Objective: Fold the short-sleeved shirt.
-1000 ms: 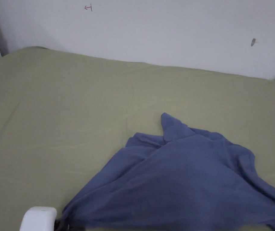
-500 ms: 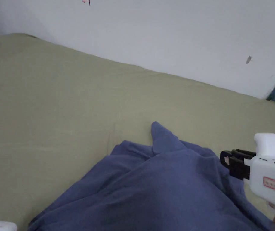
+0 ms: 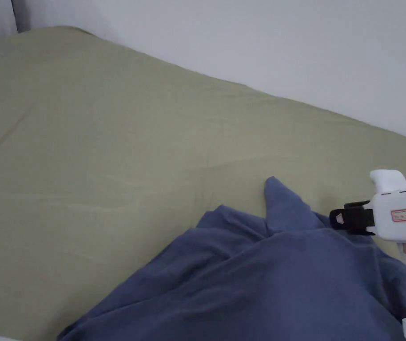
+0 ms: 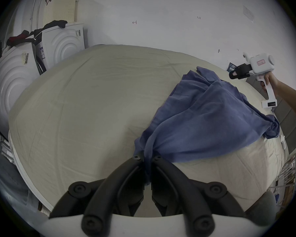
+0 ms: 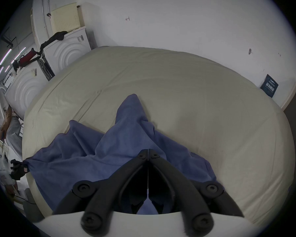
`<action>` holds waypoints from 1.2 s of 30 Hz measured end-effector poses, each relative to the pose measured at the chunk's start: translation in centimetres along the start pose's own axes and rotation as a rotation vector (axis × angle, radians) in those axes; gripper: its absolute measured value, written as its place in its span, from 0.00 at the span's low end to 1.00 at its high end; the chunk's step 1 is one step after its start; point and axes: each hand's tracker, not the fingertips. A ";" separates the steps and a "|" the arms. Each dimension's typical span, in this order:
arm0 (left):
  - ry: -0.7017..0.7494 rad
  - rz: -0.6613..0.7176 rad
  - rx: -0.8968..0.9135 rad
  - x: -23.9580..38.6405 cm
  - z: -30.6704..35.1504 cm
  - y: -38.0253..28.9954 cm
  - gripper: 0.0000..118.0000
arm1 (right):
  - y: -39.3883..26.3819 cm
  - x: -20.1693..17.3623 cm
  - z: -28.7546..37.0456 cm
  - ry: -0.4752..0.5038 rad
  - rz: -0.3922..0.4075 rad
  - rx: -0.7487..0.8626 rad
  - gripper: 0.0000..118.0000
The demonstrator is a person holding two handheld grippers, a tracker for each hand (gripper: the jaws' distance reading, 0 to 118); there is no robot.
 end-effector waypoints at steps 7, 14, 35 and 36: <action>-0.001 -0.016 0.000 -0.1 0.1 0.1 0.04 | 1.0 -0.1 -2.4 0.130 0.089 -0.183 0.87; -0.002 -0.019 -0.002 0.0 -0.1 -0.2 0.04 | 0.6 0.5 -4.3 0.048 0.104 -0.219 0.89; -0.018 -0.020 0.119 0.8 1.7 2.9 0.04 | -1.0 1.1 5.2 0.148 0.070 0.146 0.01; -0.021 -0.018 0.130 1.0 1.8 3.5 0.04 | -0.8 1.3 5.9 0.140 0.057 0.169 0.01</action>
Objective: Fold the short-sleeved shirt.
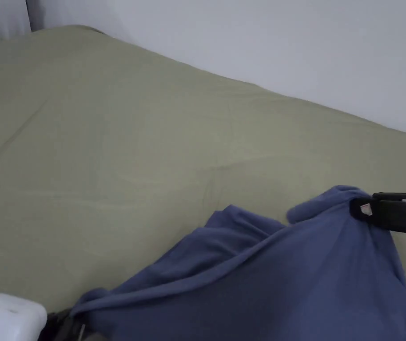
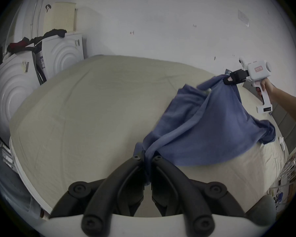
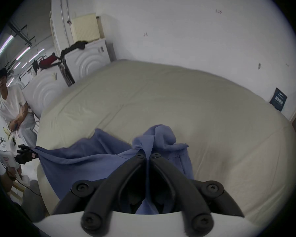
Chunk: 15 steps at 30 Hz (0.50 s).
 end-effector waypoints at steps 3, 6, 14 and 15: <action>-0.017 -0.001 0.059 0.4 -0.1 2.2 0.04 | 0.7 0.5 2.5 -0.016 -0.032 0.077 0.01; -0.039 -0.007 0.126 0.7 -0.4 5.0 0.04 | 1.7 1.0 4.9 -0.042 -0.034 0.137 0.01; -0.064 -0.091 0.260 1.0 -2.0 14.7 0.04 | 4.5 2.3 12.1 -0.143 -0.066 0.294 0.01; -0.075 -0.108 0.275 1.1 -2.2 15.8 0.04 | 4.9 2.4 12.8 -0.154 -0.070 0.305 0.01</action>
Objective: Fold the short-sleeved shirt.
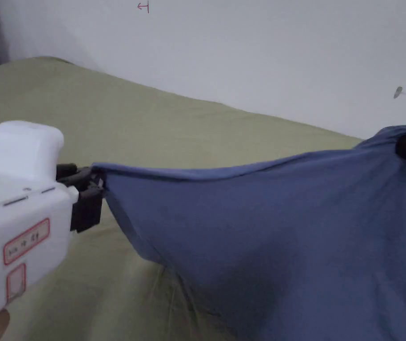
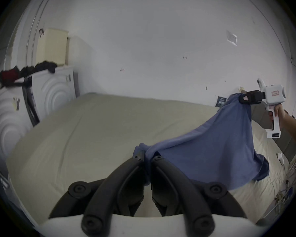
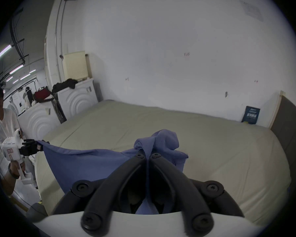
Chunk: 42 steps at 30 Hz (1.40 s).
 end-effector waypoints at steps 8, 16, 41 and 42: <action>-0.043 -0.115 0.082 1.8 -3.0 8.0 0.04 | 4.4 0.4 4.6 -0.076 0.031 0.101 0.01; -0.038 -0.172 0.150 3.4 -5.7 15.3 0.04 | 8.7 2.5 5.2 -0.148 0.052 0.154 0.01; 0.061 -0.178 0.245 2.0 -11.4 27.1 0.04 | 19.6 1.9 3.2 -0.281 0.094 0.433 0.01; 0.058 -0.175 0.243 1.8 -11.4 26.9 0.04 | 19.7 1.7 3.3 -0.279 0.089 0.427 0.01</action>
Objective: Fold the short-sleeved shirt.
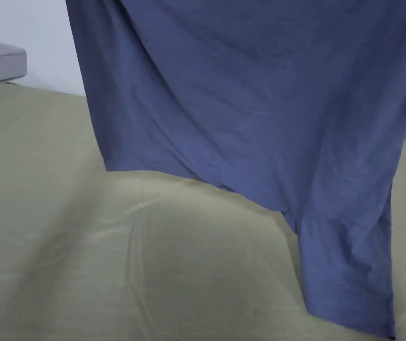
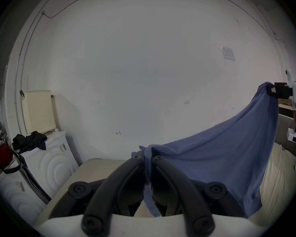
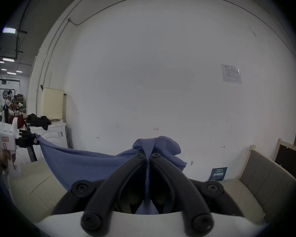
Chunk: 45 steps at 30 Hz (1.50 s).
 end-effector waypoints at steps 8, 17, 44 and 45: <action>-0.059 -0.006 -0.099 -0.5 1.5 -4.2 0.04 | -3.9 -1.1 2.3 0.029 0.024 -0.112 0.01; -0.119 0.010 -0.201 -0.9 5.2 -11.0 0.04 | -10.0 -1.7 6.3 0.055 -0.027 -0.211 0.01; -0.184 0.211 -0.473 1.5 16.5 -28.4 0.04 | -27.9 -5.9 22.9 -0.098 -0.276 -0.443 0.02; -0.180 0.216 -0.473 1.6 17.2 -28.9 0.04 | -28.3 -6.1 23.6 -0.106 -0.280 -0.451 0.02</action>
